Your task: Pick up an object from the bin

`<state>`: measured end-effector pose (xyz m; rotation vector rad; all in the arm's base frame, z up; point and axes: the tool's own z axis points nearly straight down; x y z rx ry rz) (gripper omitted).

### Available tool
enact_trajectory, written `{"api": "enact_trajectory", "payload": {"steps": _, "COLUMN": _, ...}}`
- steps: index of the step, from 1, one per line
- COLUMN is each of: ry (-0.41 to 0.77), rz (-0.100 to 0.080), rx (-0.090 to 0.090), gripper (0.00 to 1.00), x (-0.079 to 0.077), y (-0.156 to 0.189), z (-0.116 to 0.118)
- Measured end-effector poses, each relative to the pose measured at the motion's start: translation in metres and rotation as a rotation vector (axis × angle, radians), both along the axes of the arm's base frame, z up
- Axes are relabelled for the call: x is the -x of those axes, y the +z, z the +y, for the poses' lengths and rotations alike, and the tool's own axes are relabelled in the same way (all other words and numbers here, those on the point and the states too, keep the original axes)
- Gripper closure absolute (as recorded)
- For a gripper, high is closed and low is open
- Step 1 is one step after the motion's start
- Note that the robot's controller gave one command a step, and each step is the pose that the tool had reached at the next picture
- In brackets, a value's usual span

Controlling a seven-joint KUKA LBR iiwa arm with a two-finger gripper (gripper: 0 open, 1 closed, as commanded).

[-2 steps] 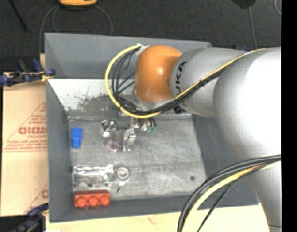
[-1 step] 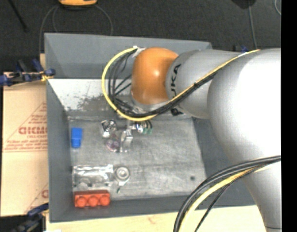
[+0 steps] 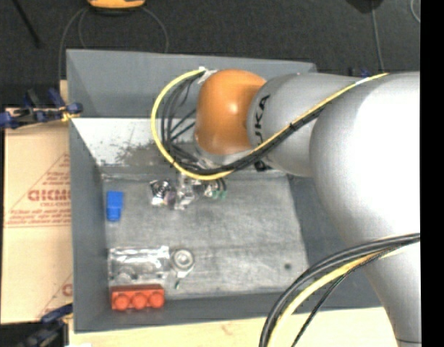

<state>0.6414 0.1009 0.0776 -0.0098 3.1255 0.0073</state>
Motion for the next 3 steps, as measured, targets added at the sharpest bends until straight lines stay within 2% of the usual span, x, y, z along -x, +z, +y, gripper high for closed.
{"api": "enact_trajectory", "payload": {"steps": 1, "ry": 0.018, "rz": 0.005, "rx": 0.002, "gripper": 1.00, "x": -0.016, "y": 0.041, "z": 0.029}}
{"api": "enact_trajectory", "payload": {"steps": 2, "ry": 0.133, "rz": 0.008, "rx": 0.007, "gripper": 1.00, "x": -0.007, "y": 0.061, "z": 0.035}}
{"api": "enact_trajectory", "payload": {"steps": 3, "ry": -0.113, "rz": 0.008, "rx": 0.000, "gripper": 1.00, "x": -0.002, "y": 0.082, "z": 0.029}}
